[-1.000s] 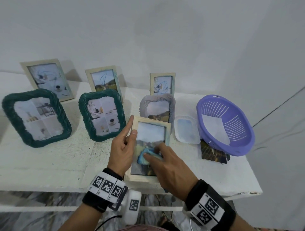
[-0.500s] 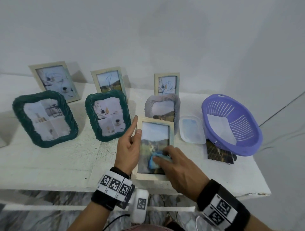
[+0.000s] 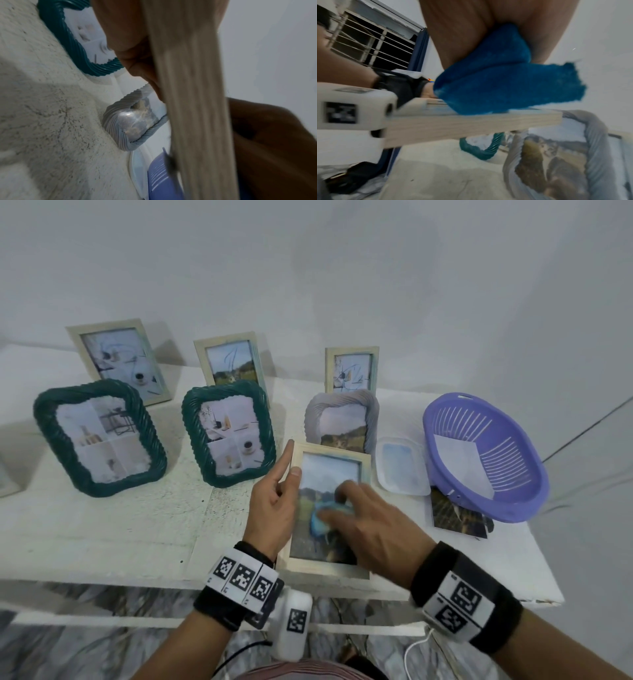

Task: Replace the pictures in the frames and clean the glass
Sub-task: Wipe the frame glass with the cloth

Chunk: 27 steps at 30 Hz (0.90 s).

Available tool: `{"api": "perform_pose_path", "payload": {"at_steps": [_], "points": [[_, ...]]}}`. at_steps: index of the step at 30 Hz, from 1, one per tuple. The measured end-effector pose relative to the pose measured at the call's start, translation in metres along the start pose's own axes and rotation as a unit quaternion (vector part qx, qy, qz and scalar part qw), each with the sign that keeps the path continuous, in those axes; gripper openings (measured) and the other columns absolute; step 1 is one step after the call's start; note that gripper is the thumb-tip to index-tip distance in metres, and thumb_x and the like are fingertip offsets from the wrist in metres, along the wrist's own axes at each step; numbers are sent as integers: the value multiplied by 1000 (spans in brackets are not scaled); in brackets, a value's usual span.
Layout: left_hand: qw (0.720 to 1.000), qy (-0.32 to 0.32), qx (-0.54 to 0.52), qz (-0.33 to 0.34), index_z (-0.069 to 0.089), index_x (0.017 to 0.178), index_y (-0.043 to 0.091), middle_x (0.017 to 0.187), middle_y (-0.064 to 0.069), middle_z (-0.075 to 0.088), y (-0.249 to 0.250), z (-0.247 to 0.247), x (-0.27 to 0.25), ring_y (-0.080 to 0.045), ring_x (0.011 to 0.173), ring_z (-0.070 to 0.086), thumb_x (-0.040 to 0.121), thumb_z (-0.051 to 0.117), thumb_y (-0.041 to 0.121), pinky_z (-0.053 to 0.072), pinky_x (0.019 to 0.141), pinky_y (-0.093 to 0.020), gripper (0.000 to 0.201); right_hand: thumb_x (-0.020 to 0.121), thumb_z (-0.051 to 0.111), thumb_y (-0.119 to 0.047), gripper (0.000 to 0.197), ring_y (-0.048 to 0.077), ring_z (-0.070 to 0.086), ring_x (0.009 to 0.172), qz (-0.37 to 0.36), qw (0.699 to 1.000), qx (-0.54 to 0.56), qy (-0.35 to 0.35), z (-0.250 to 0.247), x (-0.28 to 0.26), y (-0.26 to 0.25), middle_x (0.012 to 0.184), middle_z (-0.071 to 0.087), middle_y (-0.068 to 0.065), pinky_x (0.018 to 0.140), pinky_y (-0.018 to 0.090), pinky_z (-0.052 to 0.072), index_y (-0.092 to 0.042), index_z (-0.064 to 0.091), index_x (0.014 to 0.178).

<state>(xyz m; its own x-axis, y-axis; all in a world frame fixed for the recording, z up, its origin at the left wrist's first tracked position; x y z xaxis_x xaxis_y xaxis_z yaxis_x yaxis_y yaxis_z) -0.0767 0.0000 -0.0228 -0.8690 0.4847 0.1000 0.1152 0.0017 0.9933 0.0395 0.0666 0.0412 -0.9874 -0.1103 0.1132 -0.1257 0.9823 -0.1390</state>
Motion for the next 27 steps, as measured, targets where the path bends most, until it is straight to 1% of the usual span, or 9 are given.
{"api": "perform_pose_path", "payload": {"at_steps": [3,6,10,12,15,20,23,25,27], "points": [[1000,-13,-15,9,44,140,52,94,-2,42,0,5,2,-15,76,41,103,48,32,40,70,-33,42,81,65,-7,27,29,52,79,40,999,-1,35,-12,15,12,102,49,14,61,42,53,-11,65,108],[1000,-13,-9,0,45,137,53,91,5,40,-2,-1,9,-12,79,40,102,49,31,42,70,-27,41,89,59,-11,20,24,50,82,-19,1000,23,-8,-3,12,-11,105,47,11,64,38,53,-14,64,108],[1000,-11,-16,-6,43,141,47,92,7,34,-5,-7,12,-18,91,35,102,49,31,36,80,-38,43,96,41,-18,30,22,50,88,-97,992,39,-75,0,-8,-25,104,47,8,66,34,53,-21,64,115],[1000,-9,-14,-8,44,139,49,91,11,32,-7,-6,12,-18,92,33,102,49,28,36,79,-37,43,93,34,-21,37,22,51,88,-99,993,-9,-60,-7,-5,-14,104,50,8,63,30,50,-23,67,110],[1000,-18,-19,-3,44,137,53,100,-1,37,-6,-2,10,-20,89,35,102,49,29,37,78,-39,42,88,32,-21,37,23,50,80,-42,997,-55,-26,-19,5,7,102,51,9,54,28,38,-20,68,96],[999,-21,-23,-20,44,137,54,102,-4,36,-11,0,11,-21,89,36,101,50,35,37,78,-40,41,94,54,-20,17,21,47,88,-68,995,32,-63,1,-2,-19,105,44,6,64,35,51,-22,66,106],[1000,-19,-19,-16,44,137,53,102,-3,35,-12,-1,10,-20,89,36,101,50,36,38,78,-40,41,93,48,-18,25,21,48,90,-93,993,24,-74,-4,-8,-19,104,46,6,62,29,49,-25,67,107],[999,-21,-24,-11,43,139,52,103,-3,34,-11,1,8,-20,89,36,101,50,35,38,78,-41,42,90,42,-20,28,22,49,86,-70,996,-4,-49,-14,-4,-2,103,50,8,58,29,48,-21,67,103],[999,-26,-30,-14,44,138,54,102,-4,36,-10,4,7,-21,87,38,98,51,41,39,77,-42,42,84,50,-15,23,24,49,82,-19,999,-35,-11,-24,4,19,101,51,11,53,30,45,-18,66,100]]}}
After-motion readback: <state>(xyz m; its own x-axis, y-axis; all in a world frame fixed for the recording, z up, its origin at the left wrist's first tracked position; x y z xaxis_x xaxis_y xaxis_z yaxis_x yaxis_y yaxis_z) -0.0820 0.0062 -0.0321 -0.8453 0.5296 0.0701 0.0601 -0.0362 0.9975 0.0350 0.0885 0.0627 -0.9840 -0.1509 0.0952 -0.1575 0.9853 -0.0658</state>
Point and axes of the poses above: each hand's wrist, its own x-axis towards the middle knuckle, its own z-axis out of the palm, y = z × x, the point moved 10 cm from there along x, towards the middle knuckle
